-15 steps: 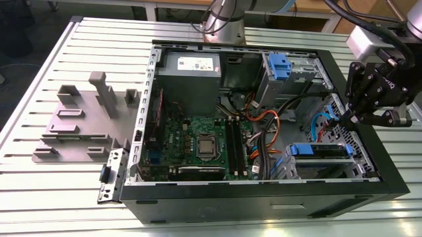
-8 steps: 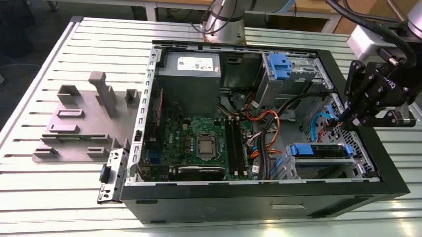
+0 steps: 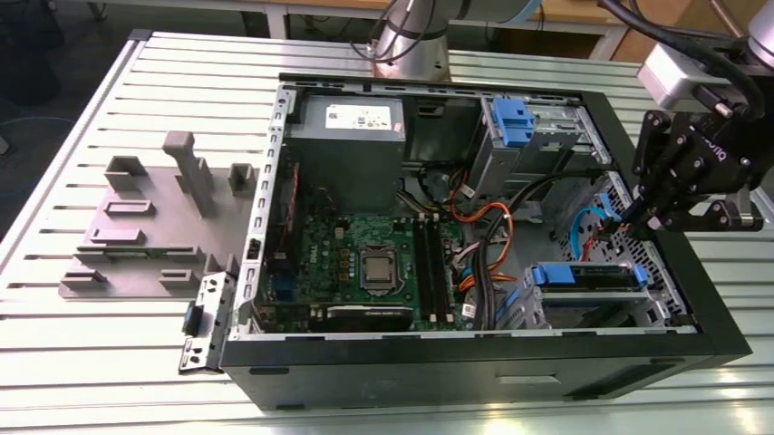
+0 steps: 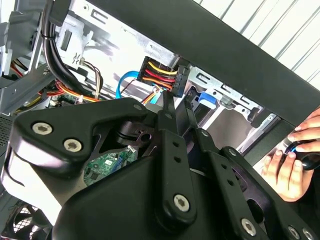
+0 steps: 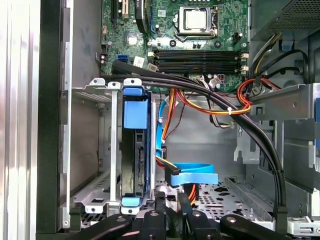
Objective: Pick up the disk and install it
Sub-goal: 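Insert the first disk wire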
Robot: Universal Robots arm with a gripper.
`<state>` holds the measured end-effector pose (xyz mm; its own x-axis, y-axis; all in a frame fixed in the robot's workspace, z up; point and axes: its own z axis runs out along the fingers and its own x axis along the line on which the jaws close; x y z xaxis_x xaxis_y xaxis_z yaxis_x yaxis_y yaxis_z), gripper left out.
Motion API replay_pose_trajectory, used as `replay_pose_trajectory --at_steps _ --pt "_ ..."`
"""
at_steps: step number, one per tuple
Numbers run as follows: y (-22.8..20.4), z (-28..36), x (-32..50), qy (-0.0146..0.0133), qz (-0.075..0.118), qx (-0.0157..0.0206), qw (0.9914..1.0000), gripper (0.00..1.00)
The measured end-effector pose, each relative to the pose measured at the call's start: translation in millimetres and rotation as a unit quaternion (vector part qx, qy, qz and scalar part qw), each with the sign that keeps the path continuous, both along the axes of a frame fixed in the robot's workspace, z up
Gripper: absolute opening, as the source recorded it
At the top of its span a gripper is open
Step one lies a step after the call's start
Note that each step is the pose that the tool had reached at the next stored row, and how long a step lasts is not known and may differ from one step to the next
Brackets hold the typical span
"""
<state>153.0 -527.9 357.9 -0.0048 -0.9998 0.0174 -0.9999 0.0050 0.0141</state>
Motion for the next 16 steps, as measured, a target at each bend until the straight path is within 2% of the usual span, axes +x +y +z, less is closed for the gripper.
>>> replay_pose_trajectory --at_steps 10,16 --pt "0.8 0.1 2.1 0.0002 0.000 -0.0065 0.99998 0.24" --pt "0.9 0.0 2.1 0.0002 0.000 -0.0074 0.99997 0.24"
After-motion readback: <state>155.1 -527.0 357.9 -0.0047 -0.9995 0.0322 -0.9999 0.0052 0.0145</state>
